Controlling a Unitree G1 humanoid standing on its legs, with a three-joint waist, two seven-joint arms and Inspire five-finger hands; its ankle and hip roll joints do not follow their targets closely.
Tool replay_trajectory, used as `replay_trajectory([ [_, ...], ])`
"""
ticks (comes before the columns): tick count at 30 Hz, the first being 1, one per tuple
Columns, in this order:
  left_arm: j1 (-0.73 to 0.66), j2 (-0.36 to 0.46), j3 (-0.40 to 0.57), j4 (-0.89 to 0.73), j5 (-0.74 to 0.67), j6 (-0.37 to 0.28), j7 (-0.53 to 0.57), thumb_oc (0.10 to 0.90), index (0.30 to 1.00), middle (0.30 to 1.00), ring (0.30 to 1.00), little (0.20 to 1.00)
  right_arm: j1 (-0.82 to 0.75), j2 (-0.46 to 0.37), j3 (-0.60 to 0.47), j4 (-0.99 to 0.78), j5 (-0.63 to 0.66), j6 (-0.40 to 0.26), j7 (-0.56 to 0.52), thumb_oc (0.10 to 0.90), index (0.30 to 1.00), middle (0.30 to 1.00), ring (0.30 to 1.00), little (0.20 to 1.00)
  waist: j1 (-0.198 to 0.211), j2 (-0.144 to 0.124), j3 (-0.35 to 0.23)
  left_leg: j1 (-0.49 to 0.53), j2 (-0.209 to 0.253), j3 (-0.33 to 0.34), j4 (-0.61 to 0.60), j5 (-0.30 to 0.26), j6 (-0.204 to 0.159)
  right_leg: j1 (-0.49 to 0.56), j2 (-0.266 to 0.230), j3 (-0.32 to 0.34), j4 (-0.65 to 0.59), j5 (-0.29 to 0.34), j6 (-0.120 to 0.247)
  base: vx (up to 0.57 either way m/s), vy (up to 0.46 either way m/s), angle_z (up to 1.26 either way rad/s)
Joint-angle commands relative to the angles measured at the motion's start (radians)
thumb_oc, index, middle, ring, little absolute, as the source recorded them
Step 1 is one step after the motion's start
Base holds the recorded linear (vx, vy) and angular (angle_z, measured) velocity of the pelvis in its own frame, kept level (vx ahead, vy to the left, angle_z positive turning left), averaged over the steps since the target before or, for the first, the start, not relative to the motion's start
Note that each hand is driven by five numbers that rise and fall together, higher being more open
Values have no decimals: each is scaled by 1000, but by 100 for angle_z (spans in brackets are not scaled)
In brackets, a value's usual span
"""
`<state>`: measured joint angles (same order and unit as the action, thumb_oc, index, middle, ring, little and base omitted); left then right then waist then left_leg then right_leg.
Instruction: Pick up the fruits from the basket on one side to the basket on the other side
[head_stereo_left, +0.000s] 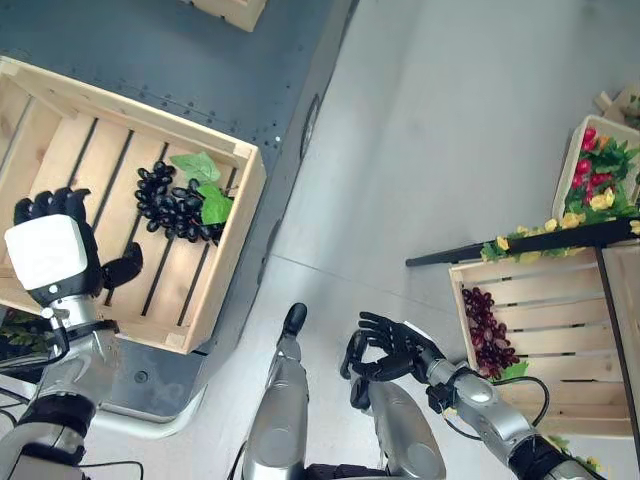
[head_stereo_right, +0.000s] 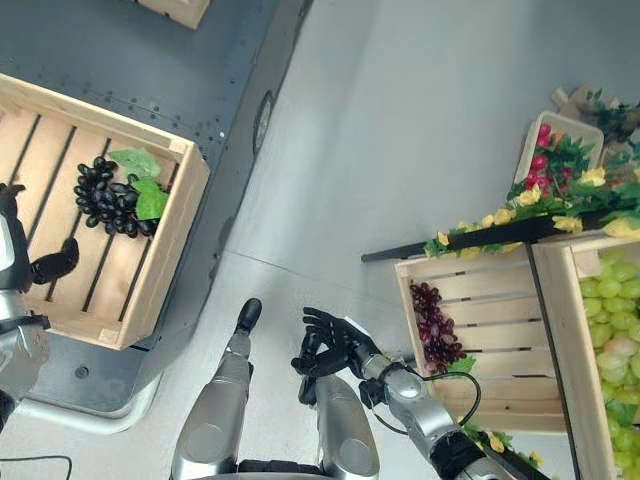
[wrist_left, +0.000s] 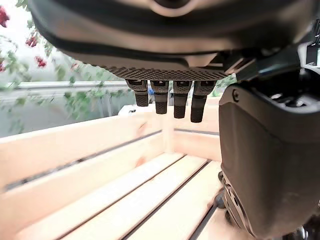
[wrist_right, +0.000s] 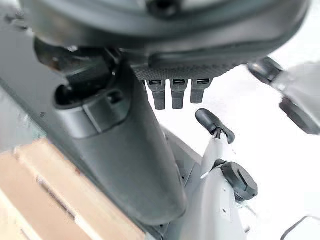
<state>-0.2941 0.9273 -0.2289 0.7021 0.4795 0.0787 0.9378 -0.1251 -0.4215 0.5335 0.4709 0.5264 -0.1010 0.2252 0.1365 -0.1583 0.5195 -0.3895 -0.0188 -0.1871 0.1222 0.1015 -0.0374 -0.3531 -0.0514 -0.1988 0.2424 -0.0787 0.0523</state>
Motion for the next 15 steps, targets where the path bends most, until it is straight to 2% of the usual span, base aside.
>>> replay_trajectory([
  [1,-44,53,61,27,26,17,151,800,900,900,900,900,50,-26,14,-76,40,-58,45,800,900,900,900,900,-32,43,1,-87,-71,74,138,-81,65,-87,58,15,154,-23,-38,-8,48,-4],
  [5,-80,44,31,12,29,63,160,800,900,900,900,900,48,-14,0,-59,125,-15,90,800,900,900,900,900,-42,54,1,-147,-71,88,194,-92,56,-140,60,26,210,-47,-48,13,44,-13],
  [10,-111,36,25,31,56,61,202,800,900,900,900,900,45,-4,4,-50,130,-2,106,800,900,900,900,900,-49,63,1,-183,-72,97,221,-97,50,-173,62,34,237,-61,-57,9,27,-5],
  [11,-141,42,5,36,73,63,185,800,900,900,900,900,45,7,-2,-39,211,31,117,800,900,900,900,900,-52,66,1,-195,-69,101,230,-100,50,-186,62,31,254,-69,-61,13,21,-4],
  [15,-146,50,-21,23,129,64,126,800,900,900,900,900,49,23,-32,-25,262,56,142,800,900,900,900,900,-57,70,1,-209,-68,105,243,-101,47,-201,65,34,270,-73,-63,2,10,-1],
])
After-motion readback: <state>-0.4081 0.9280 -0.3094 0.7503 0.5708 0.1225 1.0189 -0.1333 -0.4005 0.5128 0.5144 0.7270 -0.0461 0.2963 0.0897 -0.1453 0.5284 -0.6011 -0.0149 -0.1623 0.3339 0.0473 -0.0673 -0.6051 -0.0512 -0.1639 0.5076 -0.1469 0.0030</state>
